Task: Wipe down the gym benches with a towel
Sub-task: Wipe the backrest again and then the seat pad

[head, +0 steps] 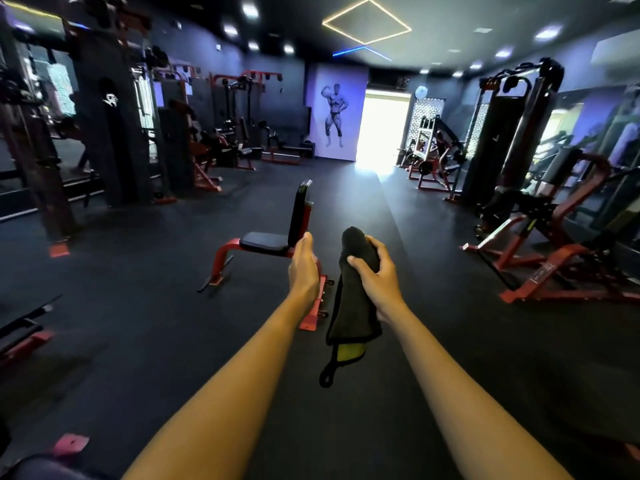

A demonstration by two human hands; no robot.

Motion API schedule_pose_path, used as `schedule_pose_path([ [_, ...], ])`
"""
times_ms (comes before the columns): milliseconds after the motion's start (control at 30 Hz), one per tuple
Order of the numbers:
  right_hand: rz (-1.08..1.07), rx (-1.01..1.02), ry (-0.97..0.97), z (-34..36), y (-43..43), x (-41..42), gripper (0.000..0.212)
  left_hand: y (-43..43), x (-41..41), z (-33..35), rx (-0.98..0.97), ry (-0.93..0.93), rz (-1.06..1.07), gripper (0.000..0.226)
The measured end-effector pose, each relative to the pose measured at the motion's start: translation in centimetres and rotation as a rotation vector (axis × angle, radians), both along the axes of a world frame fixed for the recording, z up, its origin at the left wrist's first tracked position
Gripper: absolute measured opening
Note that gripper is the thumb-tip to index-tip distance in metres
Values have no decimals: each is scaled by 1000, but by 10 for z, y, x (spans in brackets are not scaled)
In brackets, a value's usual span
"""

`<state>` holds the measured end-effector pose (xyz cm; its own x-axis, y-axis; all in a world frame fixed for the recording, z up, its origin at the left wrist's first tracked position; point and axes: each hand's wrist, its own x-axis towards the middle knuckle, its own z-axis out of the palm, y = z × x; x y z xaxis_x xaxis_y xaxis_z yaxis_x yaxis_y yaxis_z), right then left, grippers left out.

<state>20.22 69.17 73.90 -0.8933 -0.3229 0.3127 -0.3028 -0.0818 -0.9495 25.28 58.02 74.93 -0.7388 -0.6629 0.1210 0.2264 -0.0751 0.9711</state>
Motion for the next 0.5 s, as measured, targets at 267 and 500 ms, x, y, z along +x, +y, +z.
schedule_pose_path([
  [267, 32, 47, -4, -6, -91, -166, 39, -98, -162, -2, 2, 15, 61, 51],
  [500, 76, -9, -59, -7, -168, -302, 37, -172, -295, 3, -41, -31, 113, 49],
])
